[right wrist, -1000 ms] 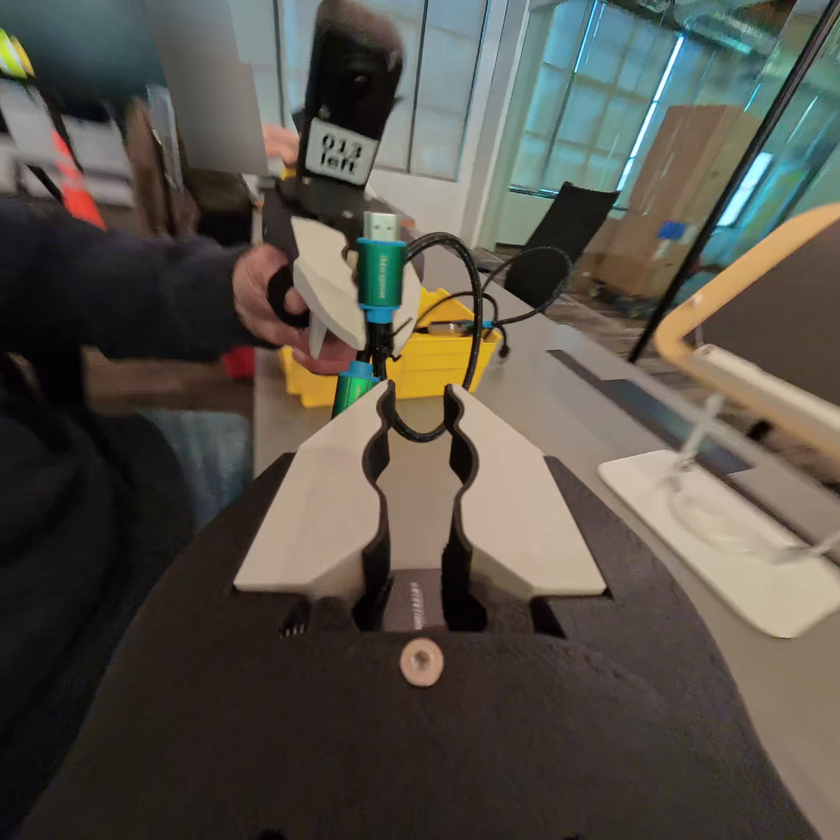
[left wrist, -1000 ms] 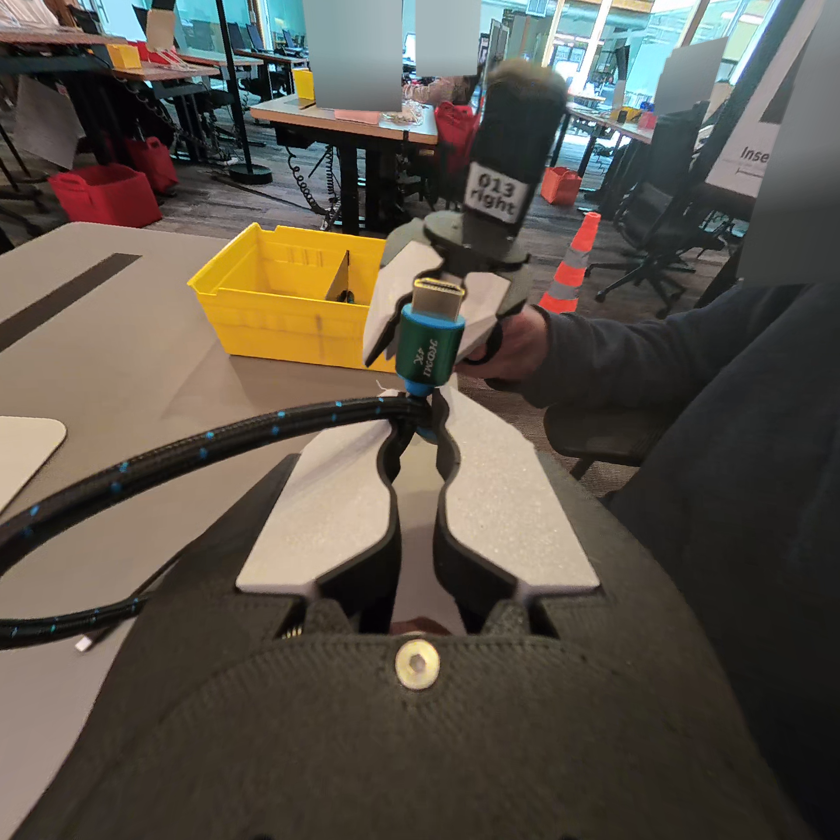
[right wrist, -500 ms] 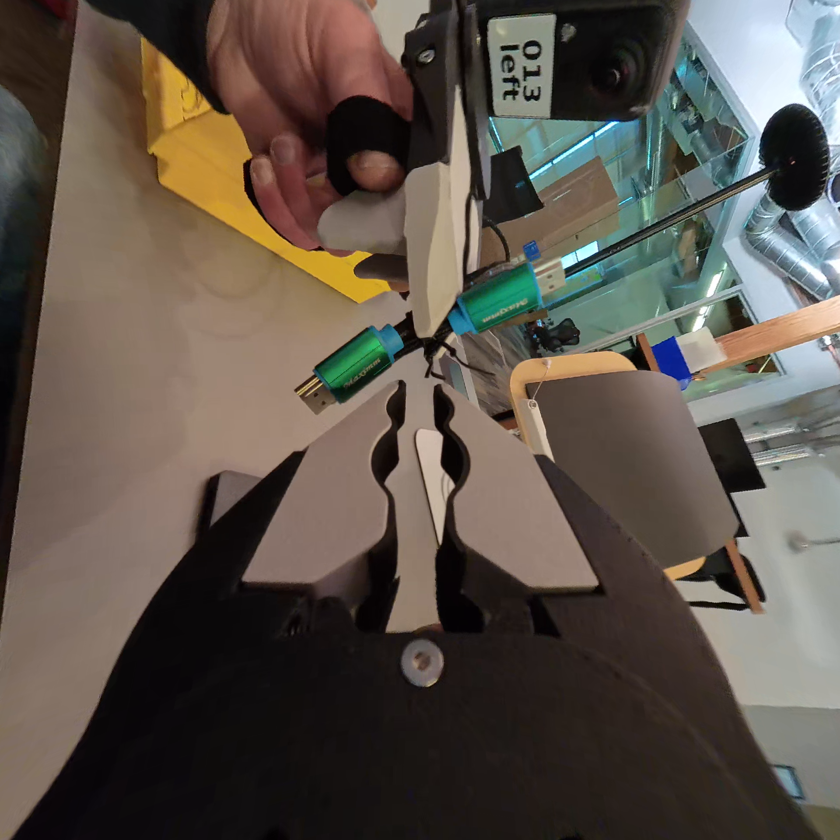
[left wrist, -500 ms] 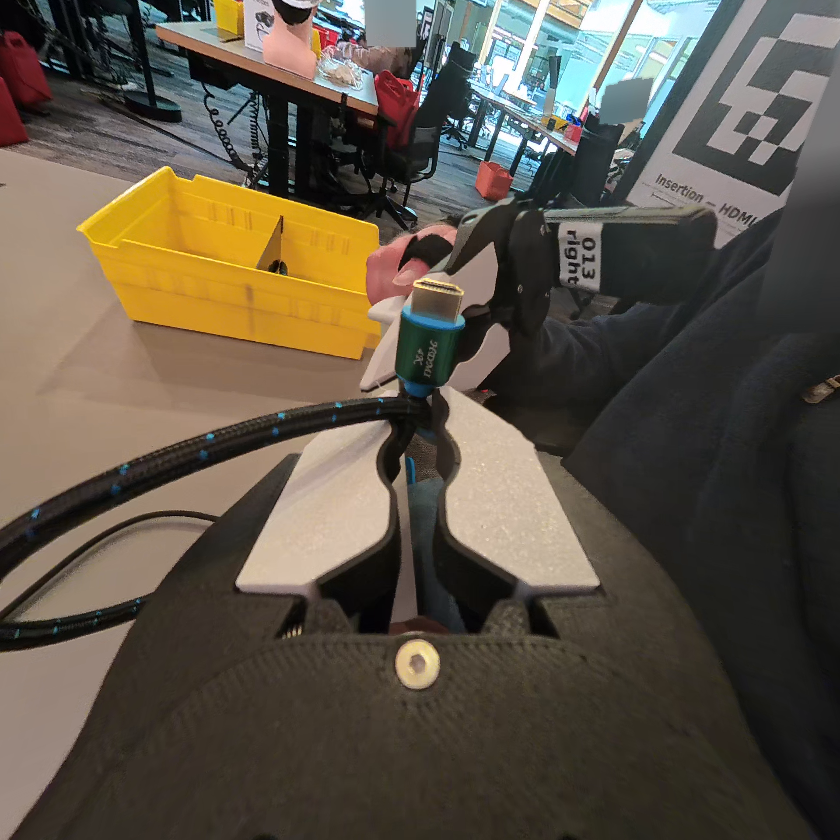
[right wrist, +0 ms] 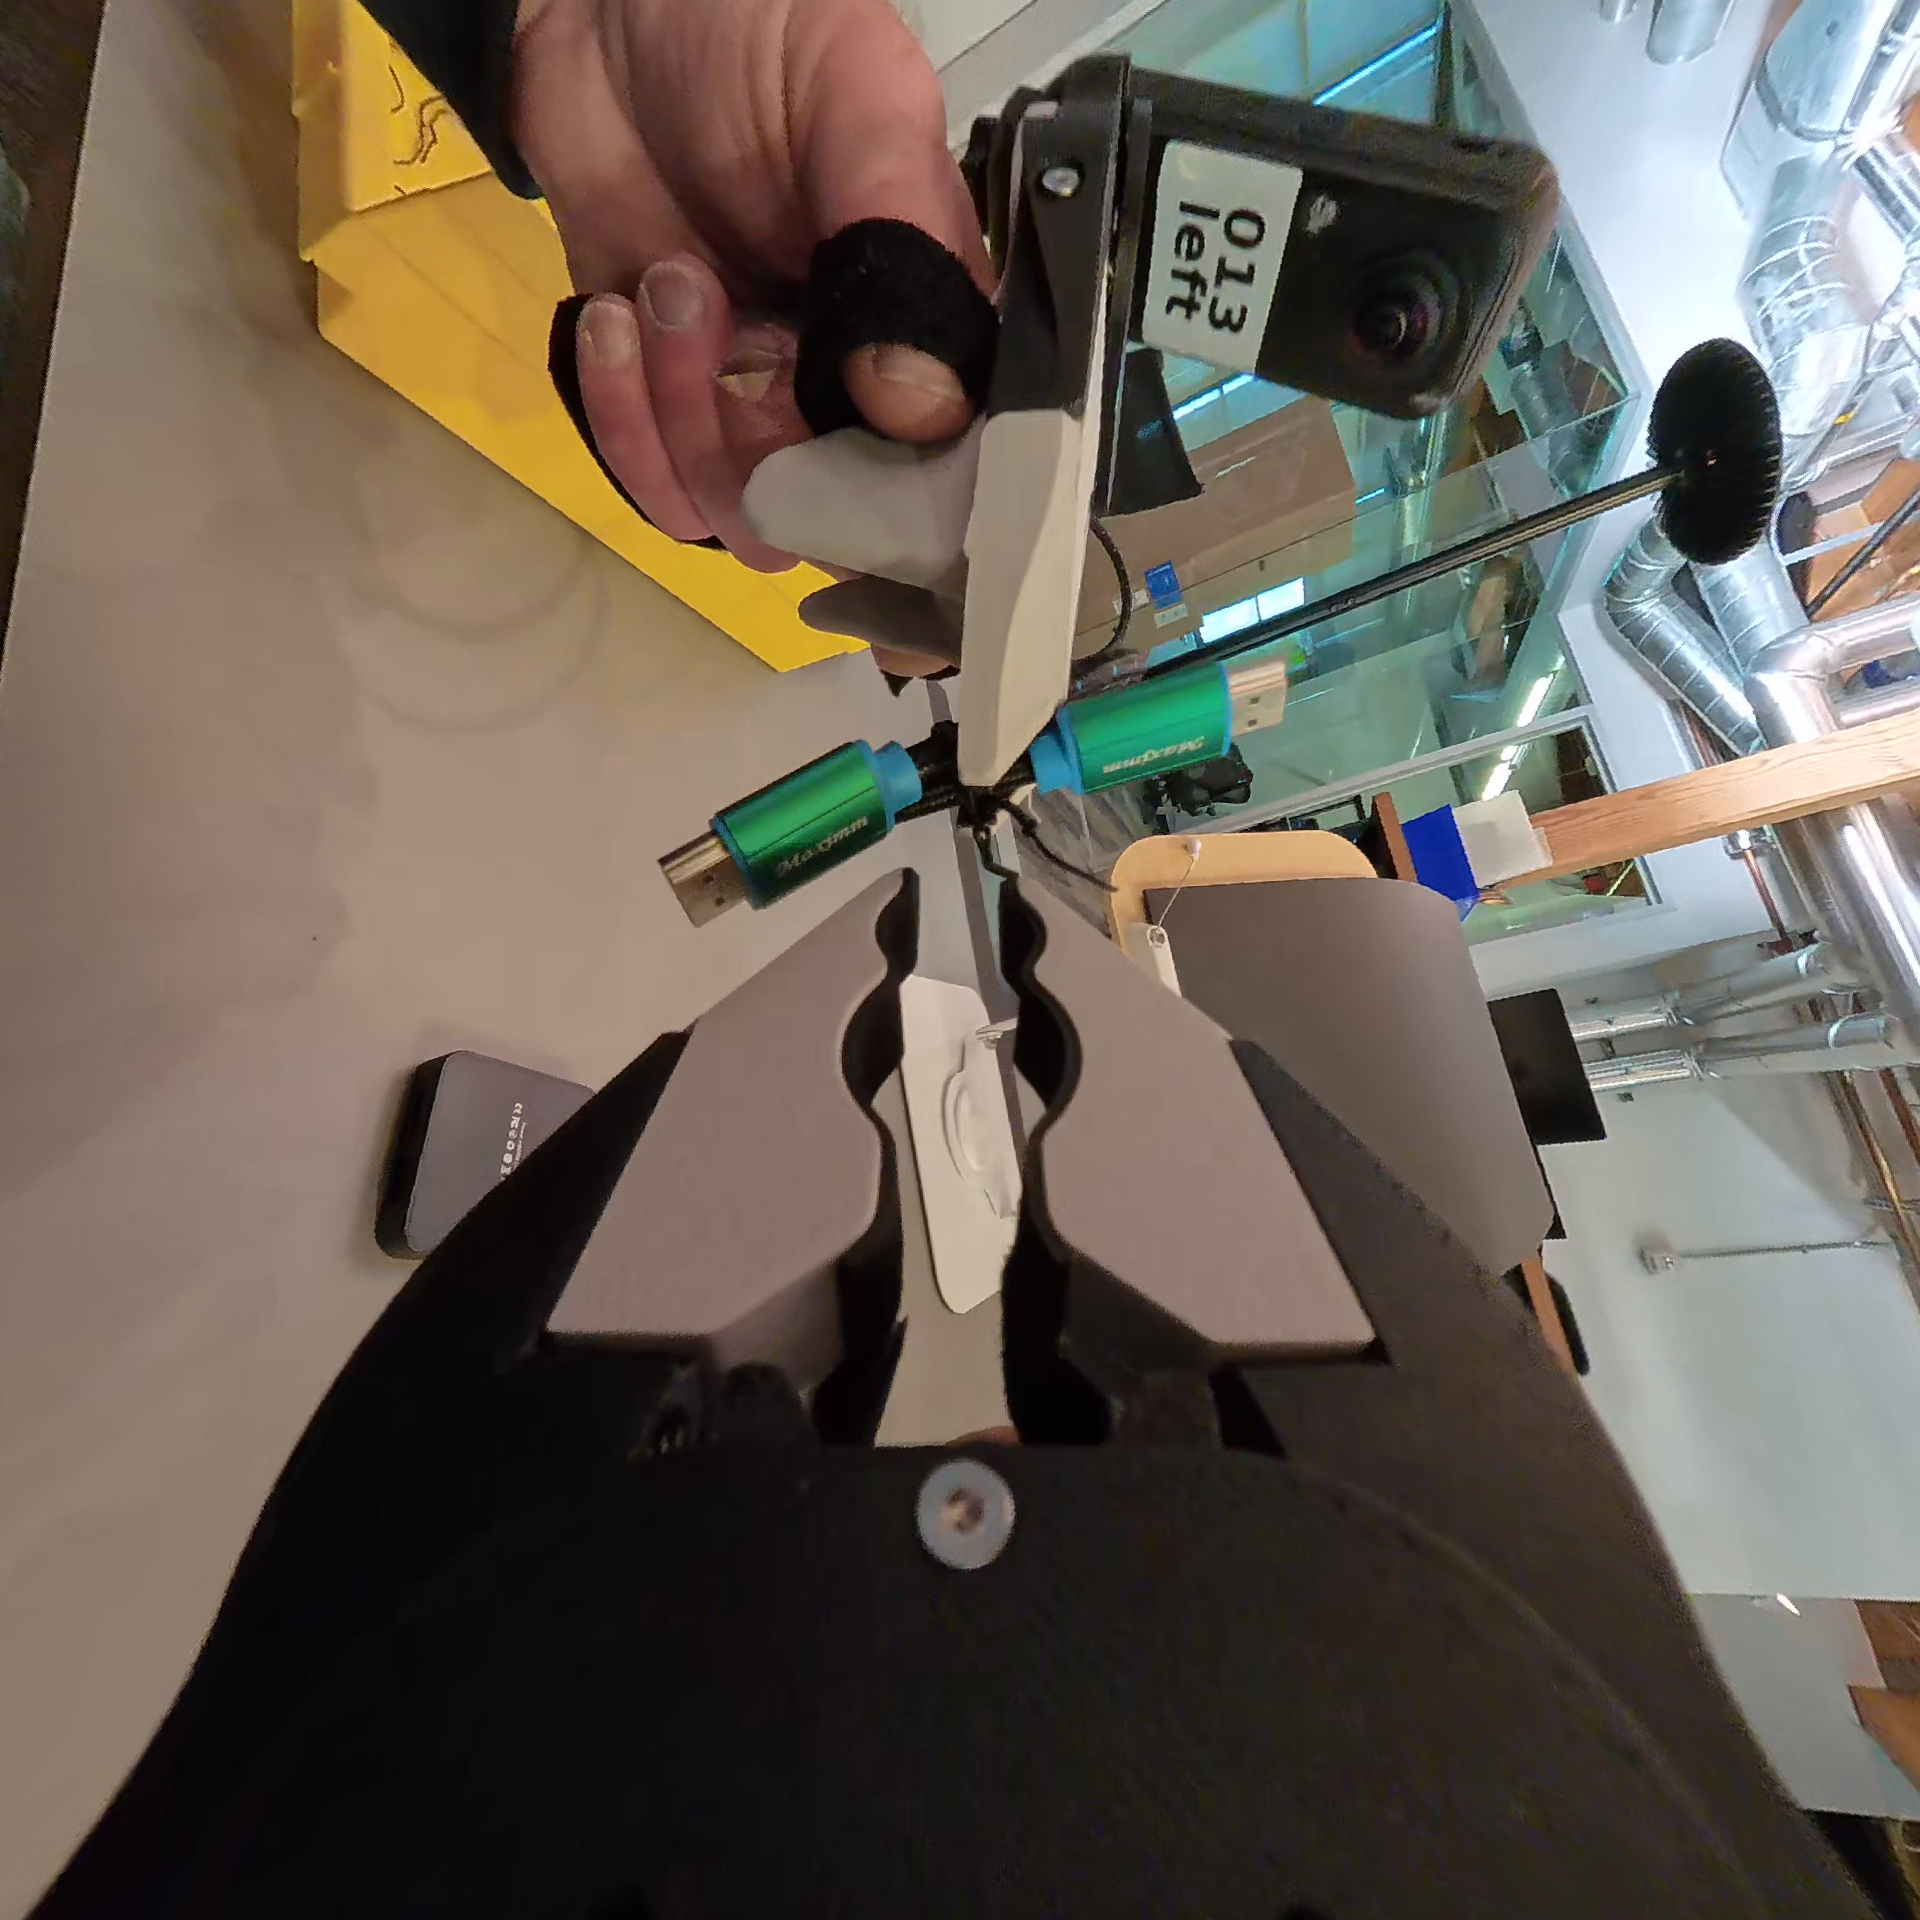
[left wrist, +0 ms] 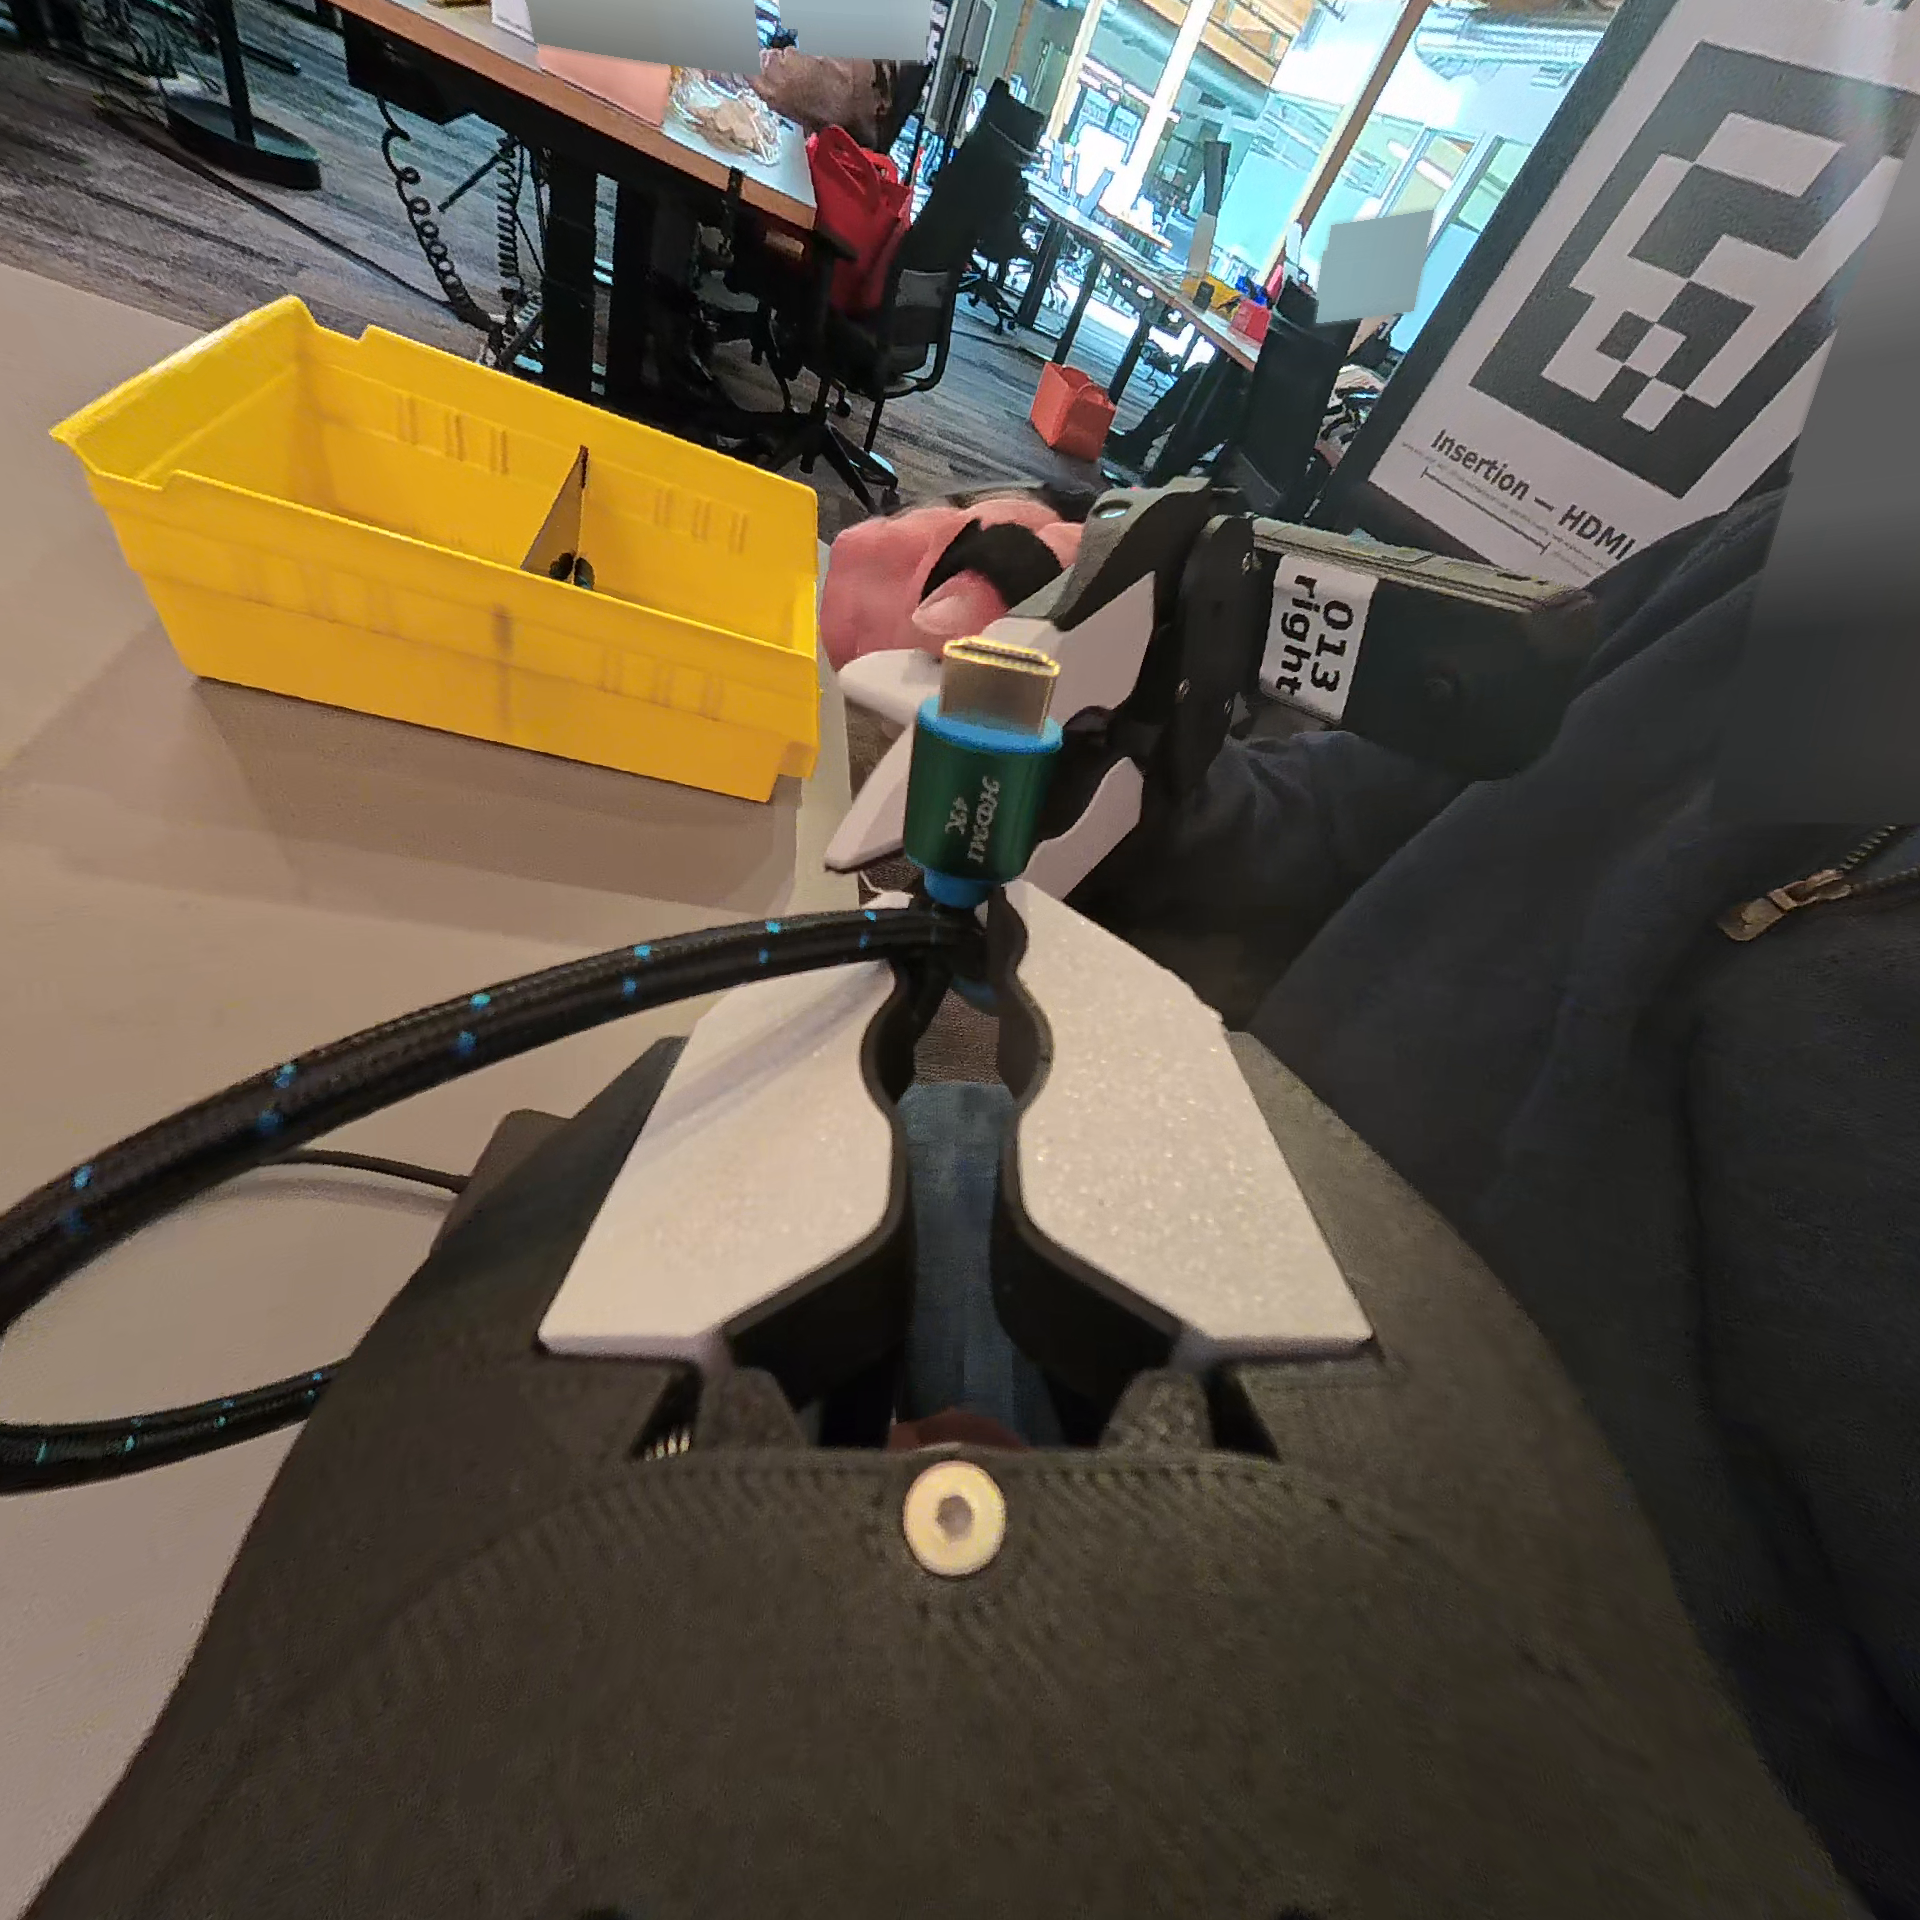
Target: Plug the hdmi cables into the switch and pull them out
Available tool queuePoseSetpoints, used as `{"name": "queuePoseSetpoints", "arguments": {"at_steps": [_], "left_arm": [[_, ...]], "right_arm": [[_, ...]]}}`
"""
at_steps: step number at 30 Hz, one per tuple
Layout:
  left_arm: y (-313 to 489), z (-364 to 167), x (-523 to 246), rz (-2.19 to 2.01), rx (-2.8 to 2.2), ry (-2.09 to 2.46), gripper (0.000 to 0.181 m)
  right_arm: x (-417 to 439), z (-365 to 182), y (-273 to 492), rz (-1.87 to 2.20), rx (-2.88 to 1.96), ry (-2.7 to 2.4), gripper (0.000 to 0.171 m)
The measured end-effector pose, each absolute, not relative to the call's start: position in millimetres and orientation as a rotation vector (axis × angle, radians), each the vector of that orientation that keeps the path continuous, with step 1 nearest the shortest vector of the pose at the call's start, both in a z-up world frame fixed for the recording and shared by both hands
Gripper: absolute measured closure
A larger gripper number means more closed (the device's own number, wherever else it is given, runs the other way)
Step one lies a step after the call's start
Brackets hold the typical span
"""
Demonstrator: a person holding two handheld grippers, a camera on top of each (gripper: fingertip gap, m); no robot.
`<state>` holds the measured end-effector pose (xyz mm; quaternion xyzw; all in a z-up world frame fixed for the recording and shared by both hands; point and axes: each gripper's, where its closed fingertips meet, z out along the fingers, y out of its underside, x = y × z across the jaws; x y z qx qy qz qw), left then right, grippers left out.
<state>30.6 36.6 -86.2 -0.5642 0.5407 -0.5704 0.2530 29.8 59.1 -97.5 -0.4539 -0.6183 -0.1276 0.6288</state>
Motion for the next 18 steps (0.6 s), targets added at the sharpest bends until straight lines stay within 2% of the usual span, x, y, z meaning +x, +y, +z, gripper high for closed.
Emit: {"name": "queuePoseSetpoints", "arguments": {"at_steps": [18], "left_arm": [[40.6, -94.7, 27.9, -1.576, -1.601, 1.466, 0.171]], "right_arm": [[26.6, -95.8, 52.6, -0.339, -0.993, -1.444, 0.161]]}}
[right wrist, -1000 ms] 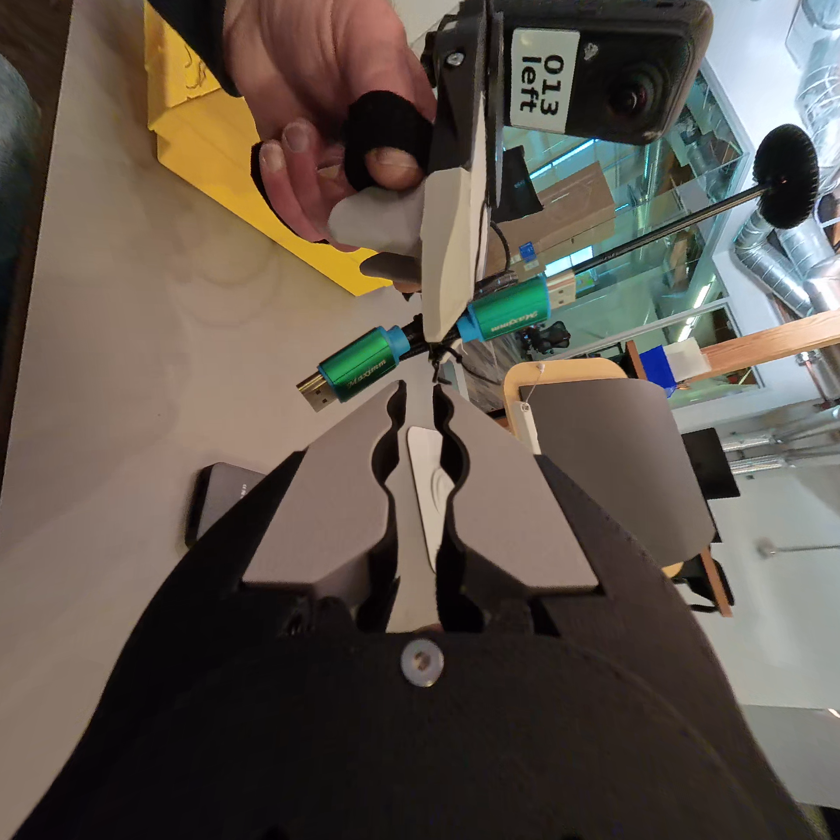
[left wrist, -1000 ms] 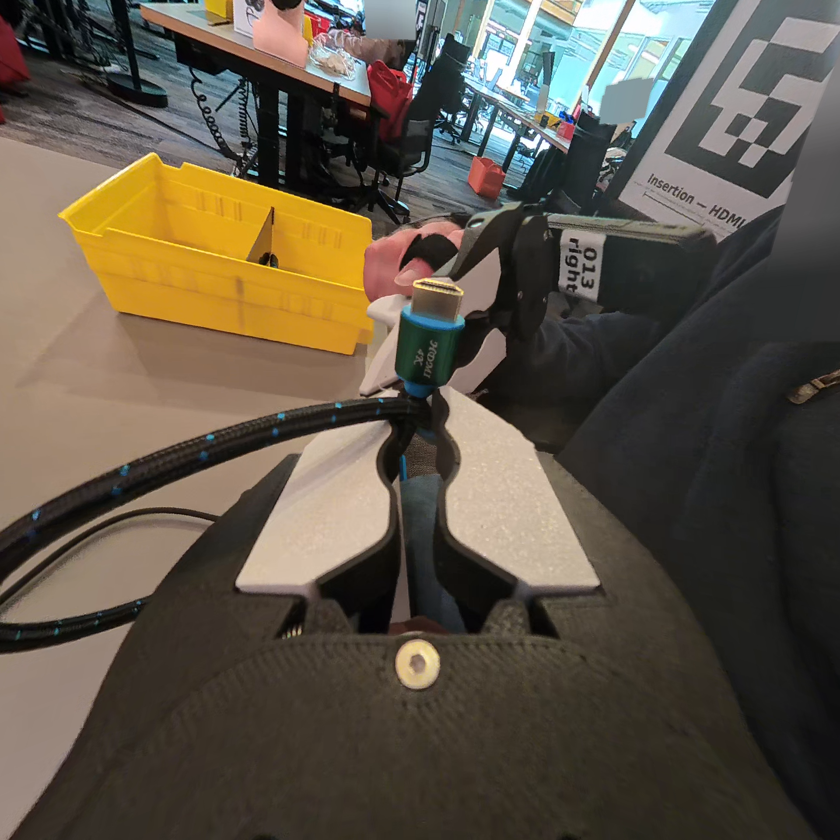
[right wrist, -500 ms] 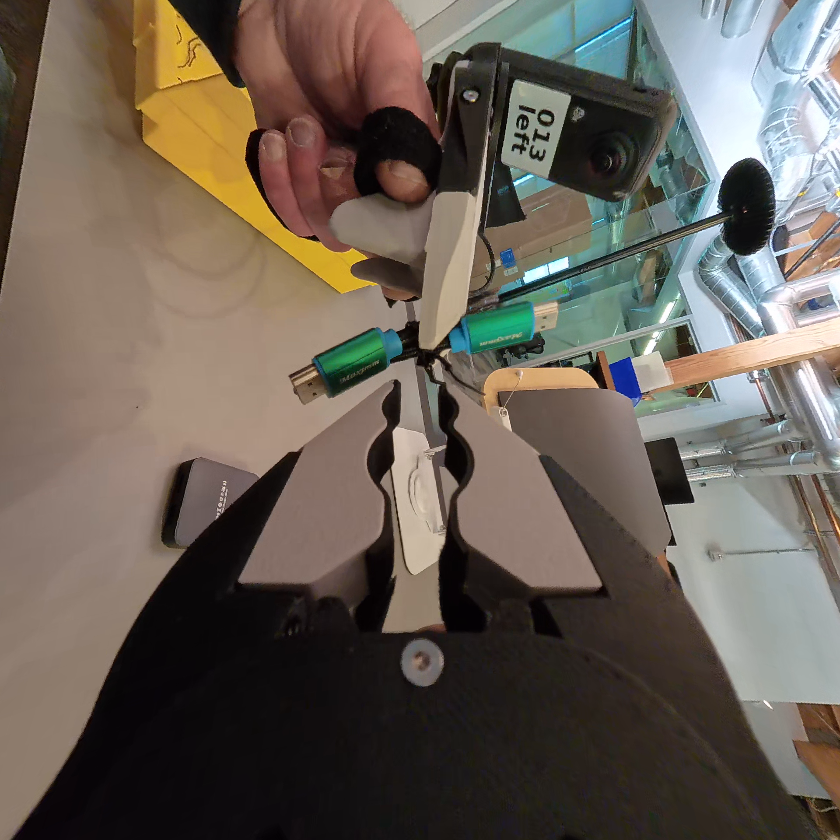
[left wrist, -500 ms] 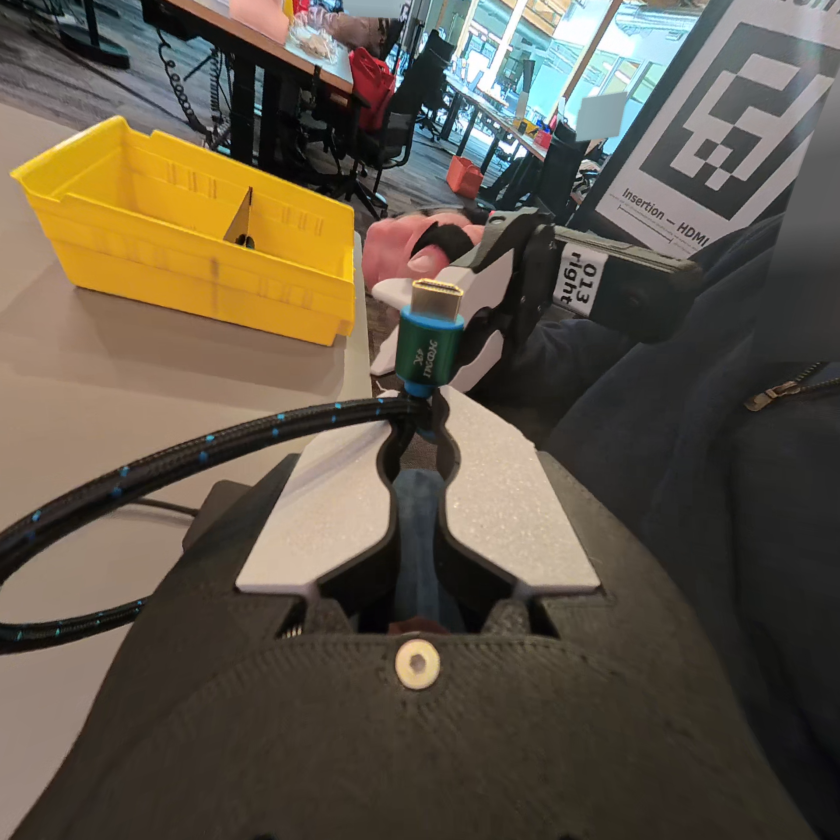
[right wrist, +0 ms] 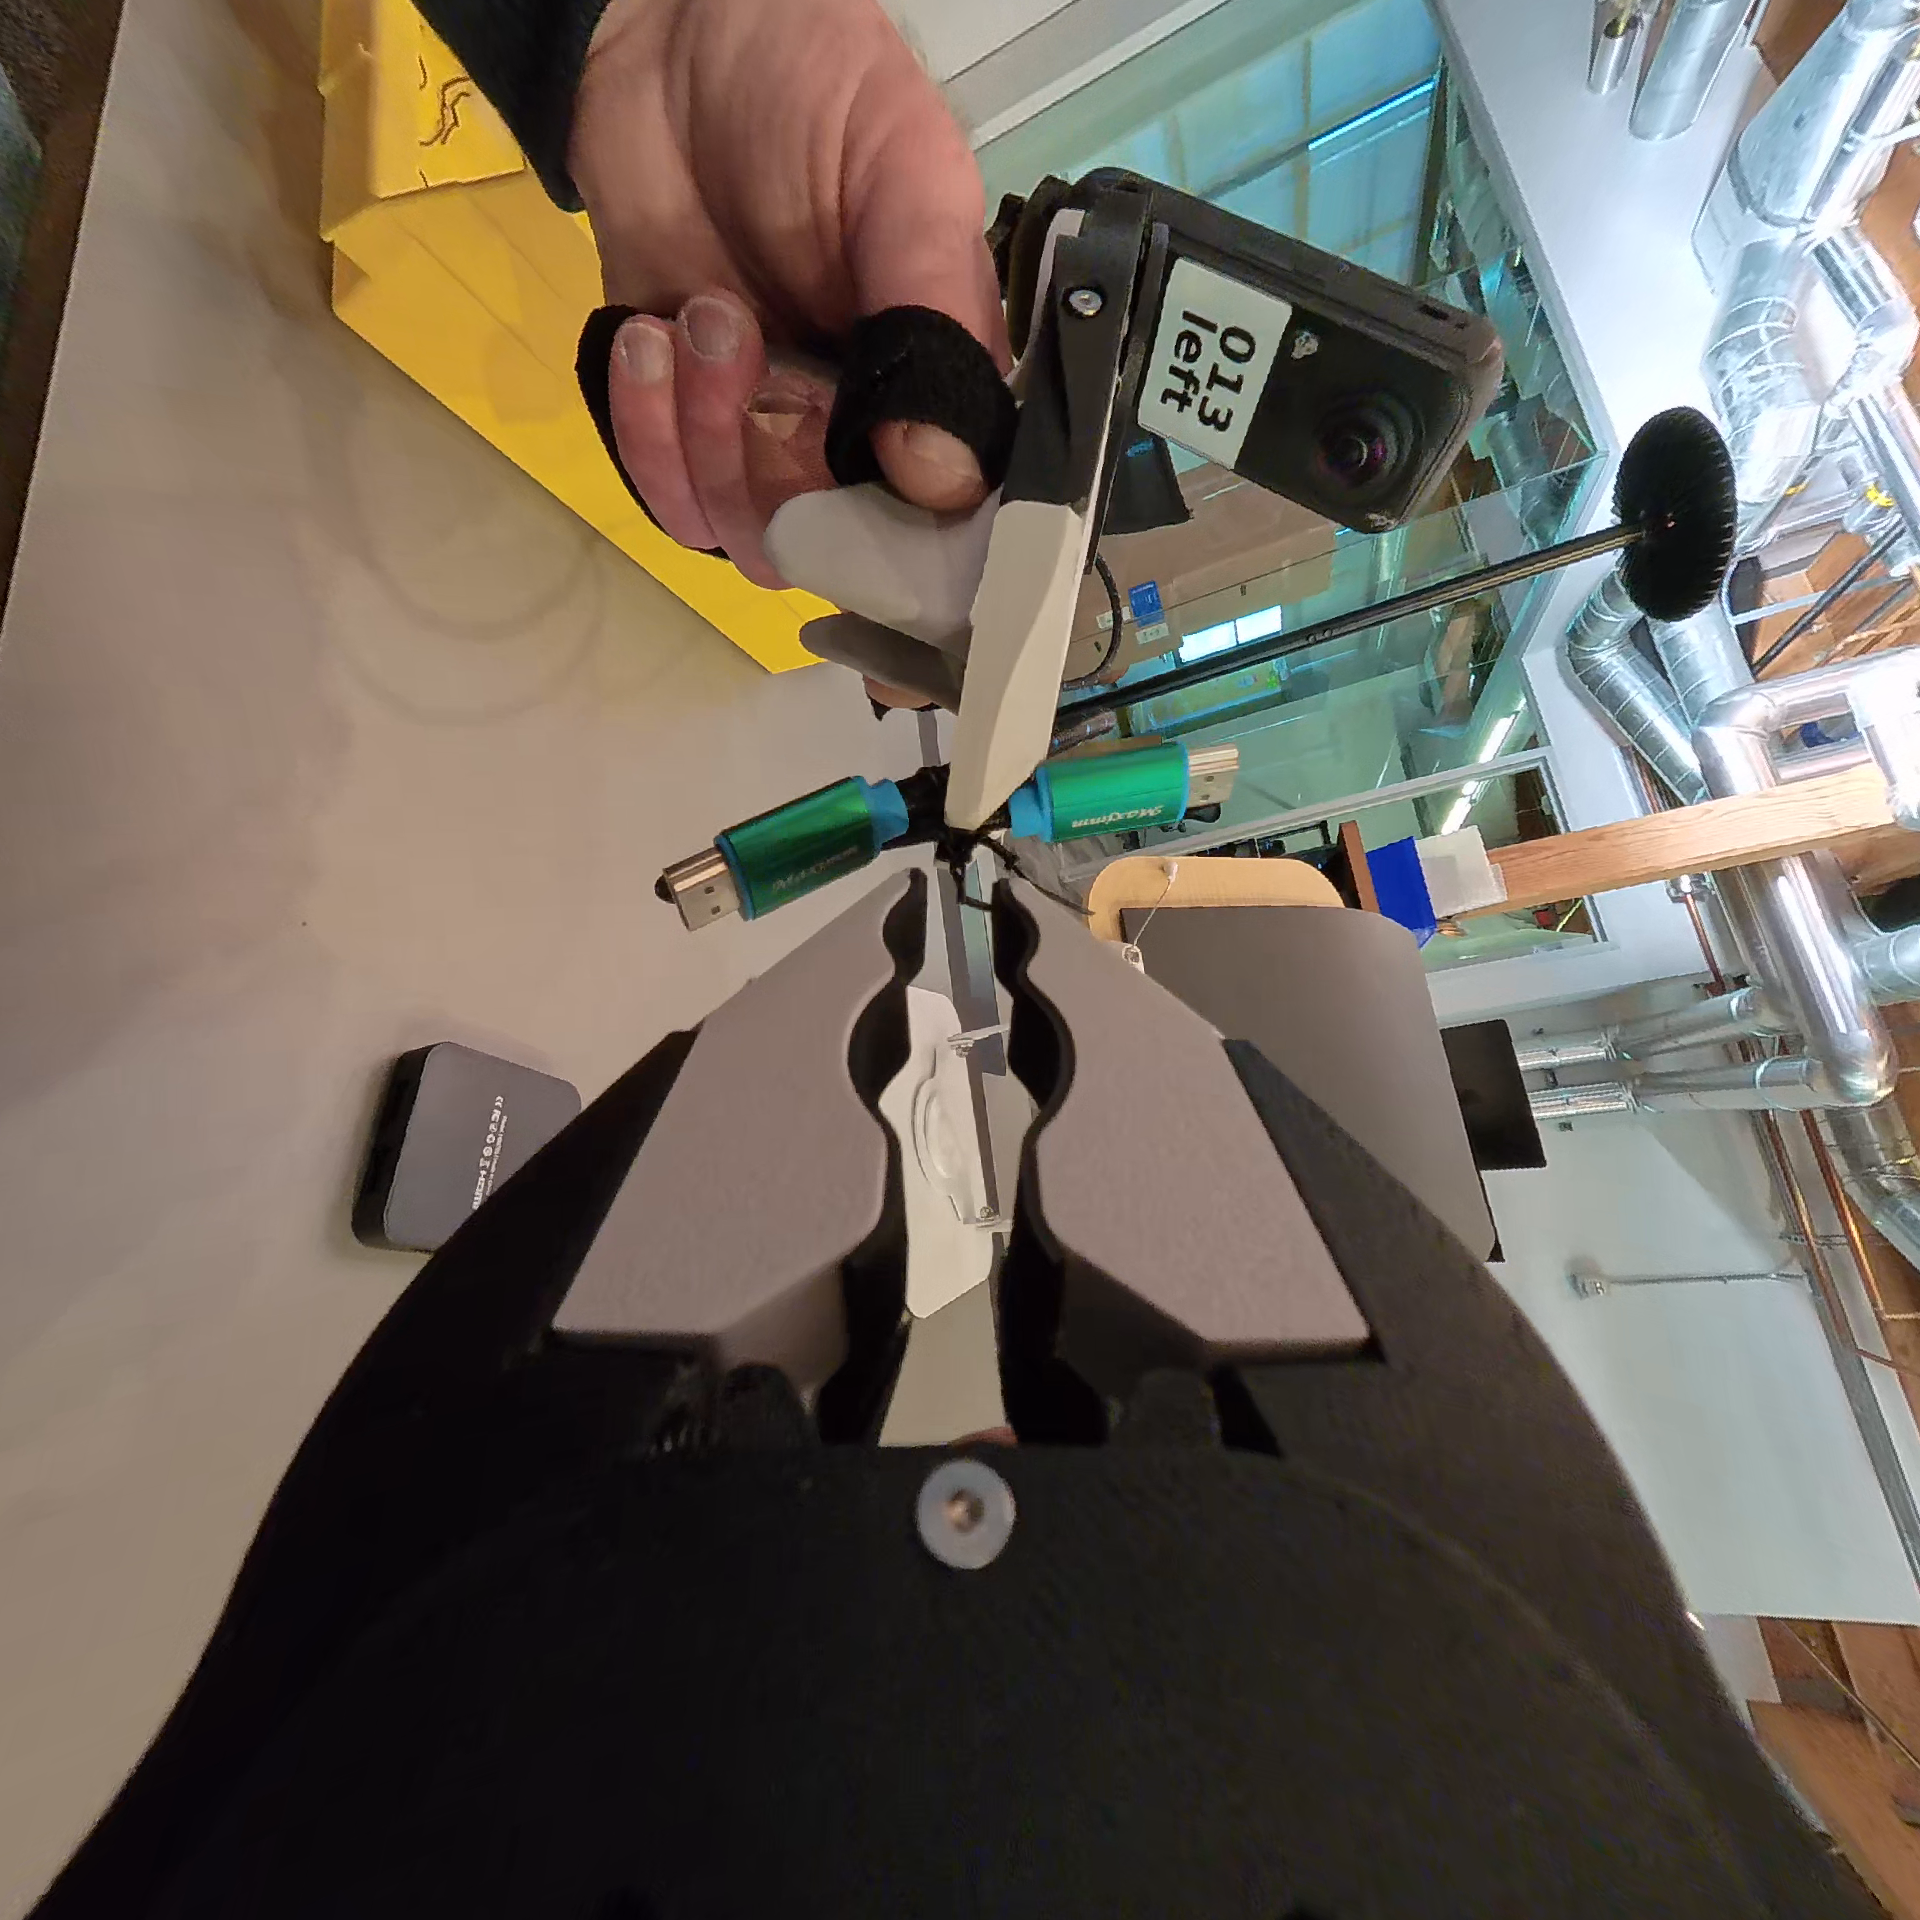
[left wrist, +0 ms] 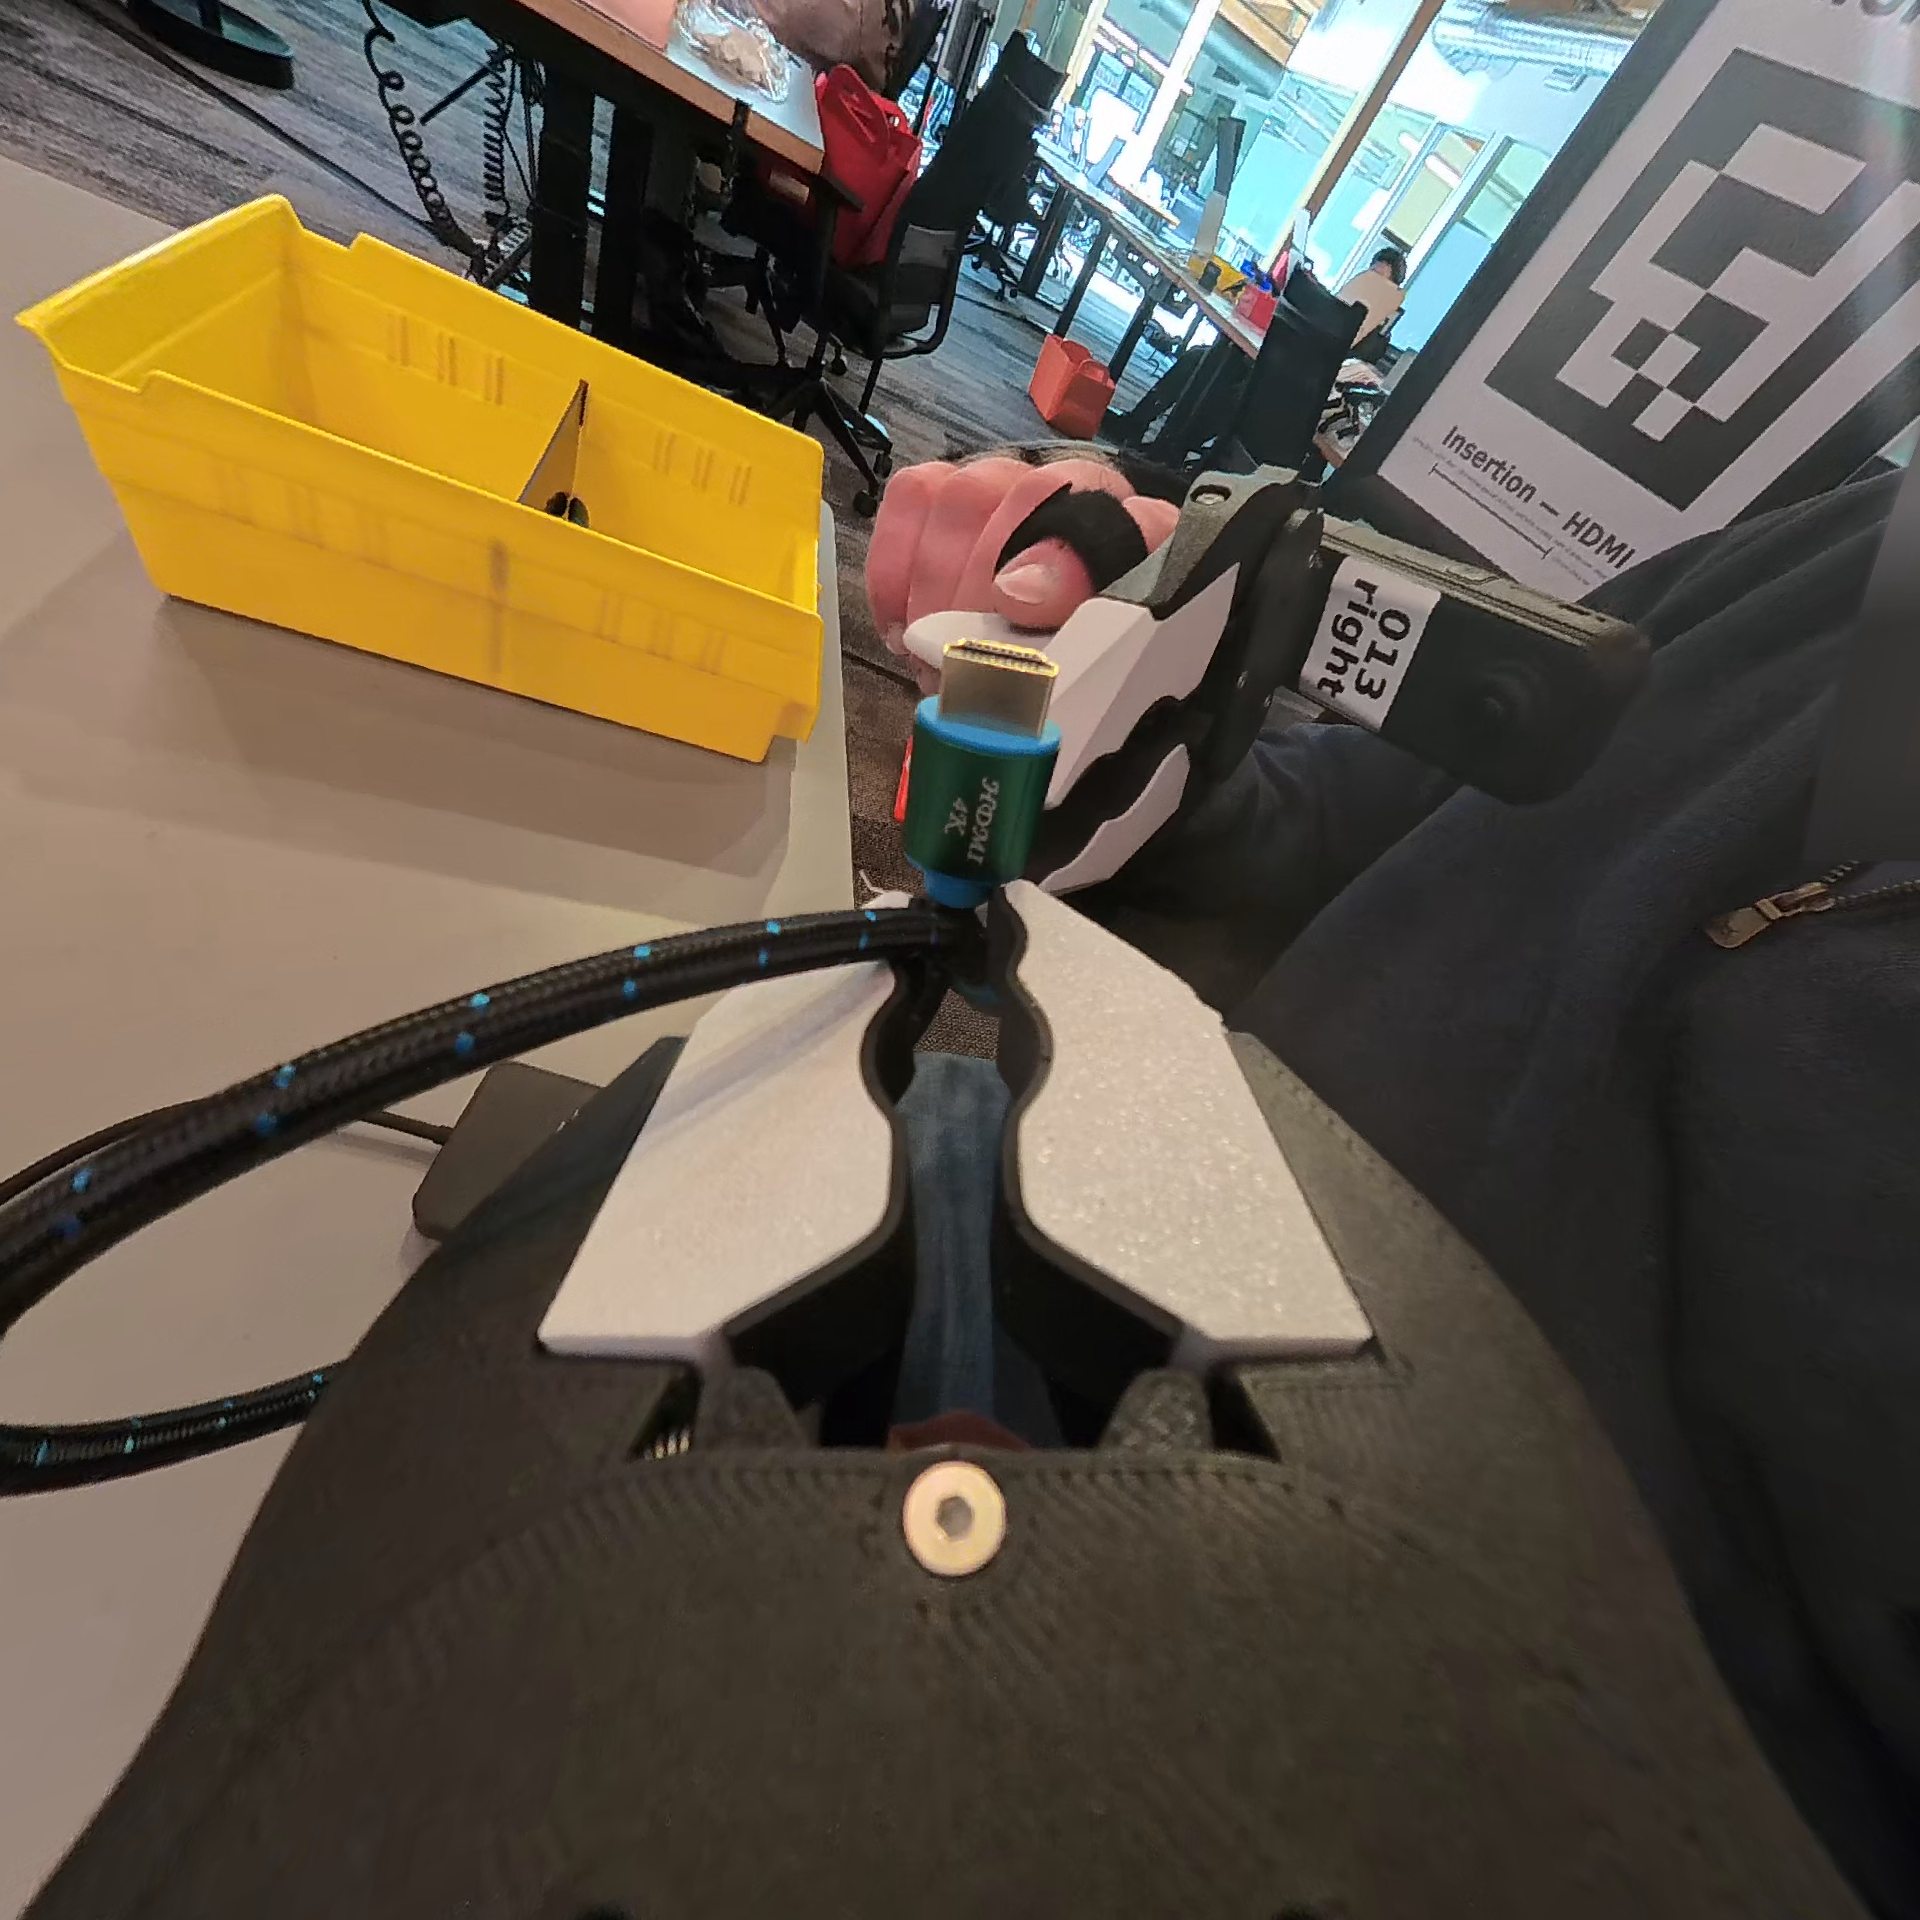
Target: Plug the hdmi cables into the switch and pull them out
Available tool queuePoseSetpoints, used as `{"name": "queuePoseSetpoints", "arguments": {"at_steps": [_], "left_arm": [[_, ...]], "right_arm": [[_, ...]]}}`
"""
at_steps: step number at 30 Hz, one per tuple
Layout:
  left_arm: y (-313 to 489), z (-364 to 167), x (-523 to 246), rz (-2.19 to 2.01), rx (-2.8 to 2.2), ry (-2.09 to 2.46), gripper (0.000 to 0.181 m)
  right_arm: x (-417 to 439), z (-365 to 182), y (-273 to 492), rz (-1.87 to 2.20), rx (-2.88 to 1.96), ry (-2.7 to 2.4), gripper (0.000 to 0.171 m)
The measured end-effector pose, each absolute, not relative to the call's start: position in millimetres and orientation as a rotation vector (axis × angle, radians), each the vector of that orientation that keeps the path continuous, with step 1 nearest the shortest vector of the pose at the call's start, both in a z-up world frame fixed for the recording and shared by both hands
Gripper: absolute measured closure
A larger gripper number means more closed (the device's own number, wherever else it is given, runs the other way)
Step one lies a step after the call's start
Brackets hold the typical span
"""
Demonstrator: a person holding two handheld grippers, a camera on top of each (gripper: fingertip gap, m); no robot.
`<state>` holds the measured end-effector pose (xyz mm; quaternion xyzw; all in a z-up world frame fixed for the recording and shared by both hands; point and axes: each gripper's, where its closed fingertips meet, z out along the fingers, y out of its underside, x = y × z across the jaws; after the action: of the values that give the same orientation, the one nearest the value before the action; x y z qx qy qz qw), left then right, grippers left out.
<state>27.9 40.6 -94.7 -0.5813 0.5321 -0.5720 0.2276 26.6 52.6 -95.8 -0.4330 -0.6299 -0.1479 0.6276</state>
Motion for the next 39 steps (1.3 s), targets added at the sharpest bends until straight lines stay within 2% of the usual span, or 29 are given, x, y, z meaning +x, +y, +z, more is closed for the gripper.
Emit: {"name": "queuePoseSetpoints", "arguments": {"at_steps": [13, 27, 35, 39], "left_arm": [[38.2, -92.2, 28.4, -1.564, -1.563, 1.469, 0.171], [49.0, -90.2, 32.9, -1.199, -1.416, 1.489, 0.171], [51.1, -83.0, 34.8, -0.976, -1.286, 1.496, 0.171], [53.1, -83.1, 35.3, -0.806, -1.230, 1.521, 0.171]], "right_arm": [[27.2, -99.1, 54.3, -0.183, -1.084, -1.410, 0.169], [26.0, -103.0, 59.8, 0.749, -1.499, -1.083, 0.171], [26.7, -87.6, 52.3, 1.405, -1.523, -0.793, 0.171], [27.2, -84.4, 50.5, 1.608, -1.515, -0.680, 0.171]]}}
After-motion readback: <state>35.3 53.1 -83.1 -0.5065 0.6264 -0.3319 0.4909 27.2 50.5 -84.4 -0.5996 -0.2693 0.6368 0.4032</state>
